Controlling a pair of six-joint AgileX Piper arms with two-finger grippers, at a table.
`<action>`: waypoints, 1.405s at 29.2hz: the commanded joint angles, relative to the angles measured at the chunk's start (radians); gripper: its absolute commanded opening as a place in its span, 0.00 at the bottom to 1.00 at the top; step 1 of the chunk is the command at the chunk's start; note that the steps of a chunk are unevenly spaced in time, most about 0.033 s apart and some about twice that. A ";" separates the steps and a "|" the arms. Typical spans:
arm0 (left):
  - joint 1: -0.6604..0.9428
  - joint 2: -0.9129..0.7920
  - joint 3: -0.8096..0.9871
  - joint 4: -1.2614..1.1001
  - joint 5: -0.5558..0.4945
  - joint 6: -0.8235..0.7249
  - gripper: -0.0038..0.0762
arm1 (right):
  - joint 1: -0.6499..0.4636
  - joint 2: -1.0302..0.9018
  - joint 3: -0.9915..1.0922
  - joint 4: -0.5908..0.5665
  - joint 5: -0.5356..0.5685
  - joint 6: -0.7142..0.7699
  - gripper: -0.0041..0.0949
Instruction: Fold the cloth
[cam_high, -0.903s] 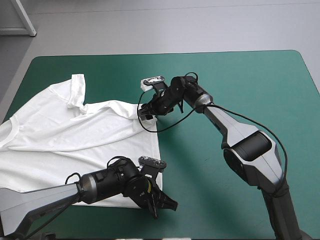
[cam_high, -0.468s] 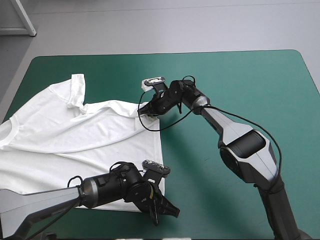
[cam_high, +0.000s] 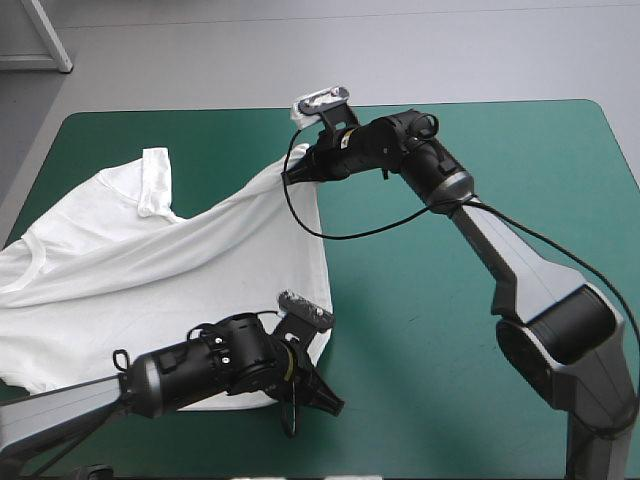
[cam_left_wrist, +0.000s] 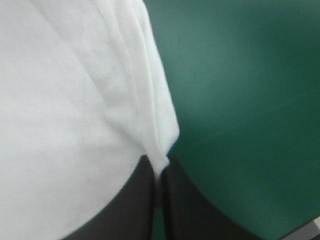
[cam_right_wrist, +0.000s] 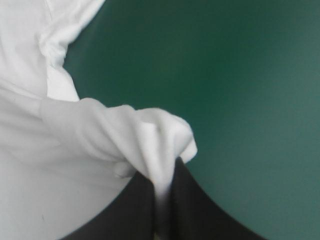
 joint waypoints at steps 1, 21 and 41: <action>-0.003 -0.107 -0.163 0.125 0.115 -0.010 0.04 | -0.004 -0.180 -0.034 -0.103 -0.082 0.069 0.03; -0.002 -0.222 -1.089 0.770 0.359 0.312 0.04 | -0.004 -0.608 -0.202 -0.480 -0.250 0.322 0.03; -0.002 -0.064 -1.501 0.952 0.235 0.670 0.04 | -0.004 -0.635 -0.459 -0.487 -0.113 0.175 0.03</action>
